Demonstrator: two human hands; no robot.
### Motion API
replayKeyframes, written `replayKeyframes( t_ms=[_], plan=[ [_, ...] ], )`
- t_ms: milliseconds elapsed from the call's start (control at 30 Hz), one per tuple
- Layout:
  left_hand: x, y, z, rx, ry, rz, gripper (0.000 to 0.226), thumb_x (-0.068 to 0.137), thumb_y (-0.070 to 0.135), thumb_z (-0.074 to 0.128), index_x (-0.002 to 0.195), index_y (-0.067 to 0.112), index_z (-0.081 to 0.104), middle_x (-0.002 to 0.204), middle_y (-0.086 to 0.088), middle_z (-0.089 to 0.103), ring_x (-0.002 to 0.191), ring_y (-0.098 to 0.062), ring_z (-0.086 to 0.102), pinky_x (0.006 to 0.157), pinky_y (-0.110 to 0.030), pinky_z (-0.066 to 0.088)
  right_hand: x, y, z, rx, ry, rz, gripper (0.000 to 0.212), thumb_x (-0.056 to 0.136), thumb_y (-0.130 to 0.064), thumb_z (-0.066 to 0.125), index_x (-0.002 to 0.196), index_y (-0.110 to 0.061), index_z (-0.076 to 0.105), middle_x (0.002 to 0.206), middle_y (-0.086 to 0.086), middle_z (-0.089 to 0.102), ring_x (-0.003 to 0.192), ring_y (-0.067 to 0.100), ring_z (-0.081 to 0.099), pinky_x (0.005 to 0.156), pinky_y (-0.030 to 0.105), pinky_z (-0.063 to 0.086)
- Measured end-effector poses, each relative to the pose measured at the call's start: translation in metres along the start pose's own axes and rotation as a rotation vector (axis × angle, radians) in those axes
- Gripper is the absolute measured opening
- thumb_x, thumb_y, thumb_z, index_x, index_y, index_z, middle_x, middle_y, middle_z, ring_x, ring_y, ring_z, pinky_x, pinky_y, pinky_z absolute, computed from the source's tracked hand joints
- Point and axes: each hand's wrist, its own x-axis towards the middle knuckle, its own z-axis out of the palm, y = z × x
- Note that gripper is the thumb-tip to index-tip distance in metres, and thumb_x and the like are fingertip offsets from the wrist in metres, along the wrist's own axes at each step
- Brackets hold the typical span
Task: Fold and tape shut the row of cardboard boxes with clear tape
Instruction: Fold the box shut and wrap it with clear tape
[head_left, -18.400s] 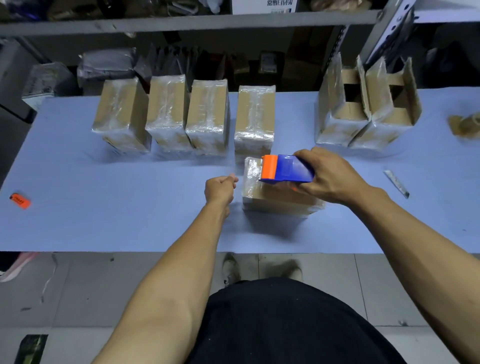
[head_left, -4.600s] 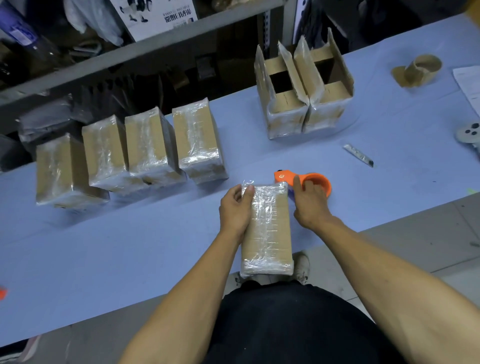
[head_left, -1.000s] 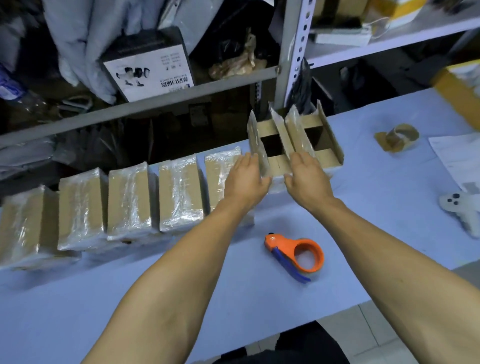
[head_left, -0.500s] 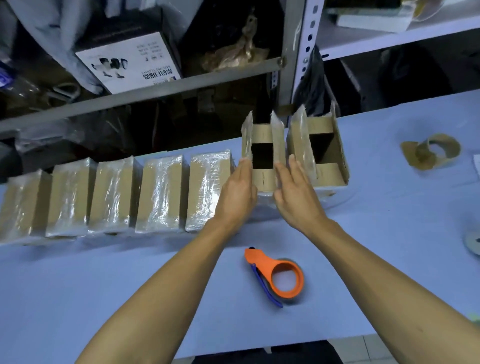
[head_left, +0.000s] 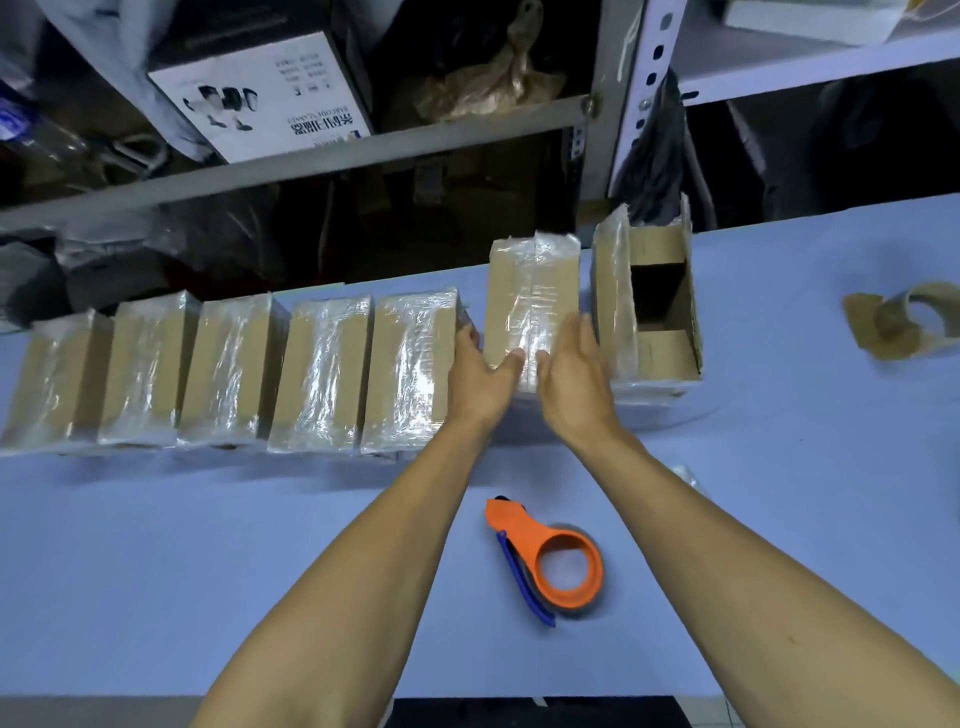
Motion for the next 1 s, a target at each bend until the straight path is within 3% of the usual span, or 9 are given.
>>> replayKeyframes(
  t_ms=[67,167,367,467,567,700,833,933,1000],
  plan=[
    [0.006,-0.002,0.001,-0.062,-0.037,-0.067,0.071,0.093,0.014,0.067,0.155,0.019,0.034,0.152,-0.002,0.05,0.137,-0.02,0.052,0.114,-0.044,0.043,-0.002,0.007,0.005,0.137,-0.084,0.1,0.068,0.105,-0.03,0.038,0.158,-0.024,-0.004,0.16,0.014,0.02,0.143,0.035,0.028,0.114,0.046,0.03],
    [0.007,-0.005,0.005,-0.09,-0.034,-0.071,0.045,0.094,0.015,0.064,0.137,0.026,0.057,0.122,0.007,0.071,0.114,-0.014,0.066,0.106,-0.044,0.05,-0.003,0.016,0.009,0.428,-0.066,0.267,0.076,0.102,-0.041,0.043,0.156,-0.031,-0.009,0.162,0.003,0.023,0.142,0.03,0.033,0.115,0.044,0.031],
    [-0.017,0.001,0.0,-0.126,-0.037,0.069,0.04,0.091,0.027,0.067,0.131,0.03,0.061,0.12,0.009,0.071,0.113,-0.013,0.067,0.106,-0.044,0.051,-0.021,0.004,0.003,0.507,0.058,0.254,0.043,0.101,-0.035,0.046,0.141,-0.019,0.043,0.132,0.0,0.059,0.121,0.024,0.055,0.098,0.035,0.044],
    [-0.043,0.003,-0.013,-0.231,-0.077,0.119,0.057,0.086,0.037,0.076,0.138,0.037,0.056,0.131,0.009,0.067,0.122,-0.013,0.063,0.106,-0.039,0.05,-0.046,-0.011,-0.007,0.487,0.139,0.159,0.038,0.1,-0.036,0.048,0.136,-0.023,0.05,0.128,-0.005,0.063,0.117,0.02,0.059,0.099,0.037,0.046],
    [-0.07,0.007,-0.025,-0.435,-0.123,0.13,0.05,0.087,0.018,0.079,0.122,0.05,0.063,0.122,0.007,0.073,0.114,-0.015,0.068,0.09,-0.028,0.056,-0.074,-0.028,-0.016,0.447,0.23,0.11,0.036,0.096,-0.037,0.055,0.13,-0.028,0.056,0.121,-0.007,0.068,0.111,0.019,0.062,0.097,0.044,0.049],
    [-0.101,0.01,-0.056,-0.58,-0.192,0.111,0.052,0.085,-0.002,0.076,0.13,0.022,0.064,0.117,-0.009,0.074,0.101,-0.023,0.07,0.086,-0.036,0.056,-0.112,-0.043,-0.017,0.444,0.296,0.086,0.044,0.085,-0.043,0.07,0.124,-0.025,0.058,0.112,-0.011,0.069,0.103,0.009,0.065,0.095,0.042,0.052],
    [-0.128,0.009,-0.112,-0.54,-0.325,0.065,0.042,0.084,-0.004,0.075,0.115,0.024,0.069,0.107,-0.008,0.076,0.095,-0.028,0.065,0.087,-0.049,0.046,-0.138,-0.066,-0.022,0.49,0.373,0.058,0.075,0.081,-0.05,0.074,0.143,-0.026,0.04,0.133,-0.016,0.054,0.121,0.002,0.052,0.1,0.027,0.046],
    [-0.147,0.002,-0.156,-0.43,-0.462,0.028,0.054,0.081,-0.006,0.076,0.128,0.019,0.067,0.12,-0.01,0.073,0.102,-0.029,0.068,0.089,-0.052,0.053,-0.156,-0.092,-0.023,0.575,0.424,0.005,0.062,0.081,-0.042,0.075,0.132,-0.039,0.041,0.114,-0.04,0.051,0.102,-0.025,0.051,0.082,0.006,0.044],
    [-0.154,-0.005,-0.183,-0.385,-0.541,0.002,0.057,0.081,-0.007,0.075,0.133,0.014,0.064,0.12,-0.011,0.073,0.101,-0.027,0.071,0.083,-0.047,0.059,-0.166,-0.102,-0.02,0.538,0.479,0.001,0.05,0.079,-0.045,0.075,0.121,-0.037,0.049,0.107,-0.033,0.059,0.098,-0.015,0.059,0.079,0.01,0.049]
  ],
)
